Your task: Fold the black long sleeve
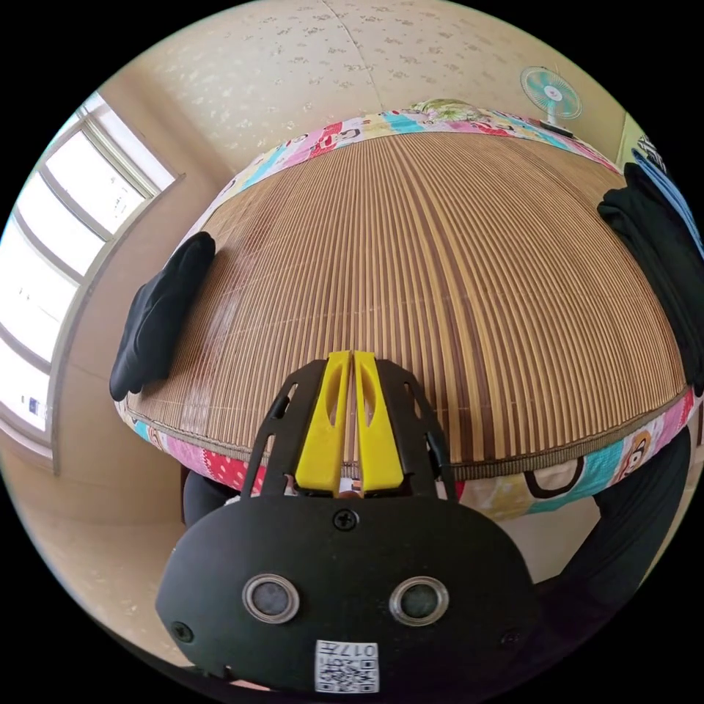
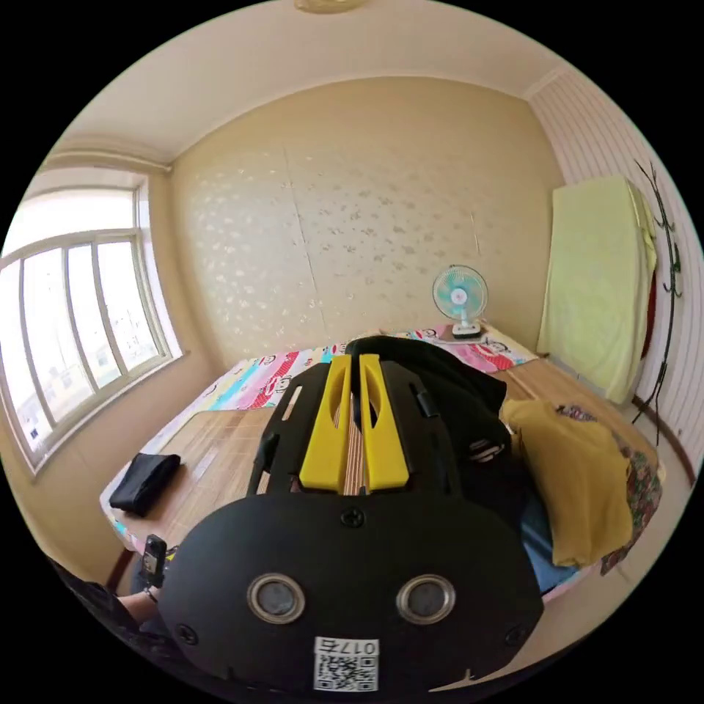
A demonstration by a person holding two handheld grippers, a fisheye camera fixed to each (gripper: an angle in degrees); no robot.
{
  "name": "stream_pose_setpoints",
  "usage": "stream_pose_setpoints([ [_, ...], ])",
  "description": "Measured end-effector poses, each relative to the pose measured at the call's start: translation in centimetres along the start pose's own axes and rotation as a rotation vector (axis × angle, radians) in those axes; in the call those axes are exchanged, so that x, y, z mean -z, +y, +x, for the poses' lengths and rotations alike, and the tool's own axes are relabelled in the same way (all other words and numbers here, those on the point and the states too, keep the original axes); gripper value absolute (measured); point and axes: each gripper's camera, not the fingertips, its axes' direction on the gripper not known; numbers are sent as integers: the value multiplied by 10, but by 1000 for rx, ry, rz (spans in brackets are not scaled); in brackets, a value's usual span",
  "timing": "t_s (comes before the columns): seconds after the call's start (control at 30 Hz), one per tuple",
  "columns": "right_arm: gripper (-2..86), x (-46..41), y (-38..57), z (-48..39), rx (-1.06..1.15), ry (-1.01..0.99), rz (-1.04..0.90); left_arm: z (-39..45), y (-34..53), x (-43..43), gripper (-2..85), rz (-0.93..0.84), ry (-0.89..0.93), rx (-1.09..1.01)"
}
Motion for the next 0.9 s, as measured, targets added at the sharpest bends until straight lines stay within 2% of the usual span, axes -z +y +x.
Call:
stream_pose_setpoints([
  [0.07,25,-7,-19,-46,181,-112,-10,-4,2,-2,-6,-1,26,19],
  [0.1,25,-8,-20,-56,215,-176,-7,-5,3,-2,-6,-2,31,22],
  [0.17,27,-20,-5,-87,296,-434,-40,-8,5,-3,-6,-4,42,28],
  [0.2,27,-28,2,-93,291,-484,-70,-8,5,-3,-6,-5,45,29],
  [0.3,31,-85,67,-121,264,-638,-362,-12,8,-4,-4,-4,61,37],
  [0.33,32,-113,107,-131,255,-662,-530,-13,9,-5,-3,-2,66,37],
  [0.37,34,-138,149,-139,252,-678,-701,-14,10,-5,-2,-1,69,35],
  [0.43,38,-158,201,-141,220,-679,-854,-16,11,-5,1,-3,69,31],
  [0.53,48,-159,227,-124,99,-644,-841,-19,13,-5,4,-4,74,33],
  [0.67,89,-179,196,-94,17,-502,-740,-21,15,-5,4,-4,72,47],
  [0.77,105,-219,190,-76,5,-368,-791,-23,16,-3,1,-19,79,61],
  [0.87,67,-262,227,-73,-44,-462,-976,-33,19,1,3,-37,132,102],
  [0.9,58,-256,227,-71,-70,-482,-929,-37,20,2,5,-42,149,111],
])
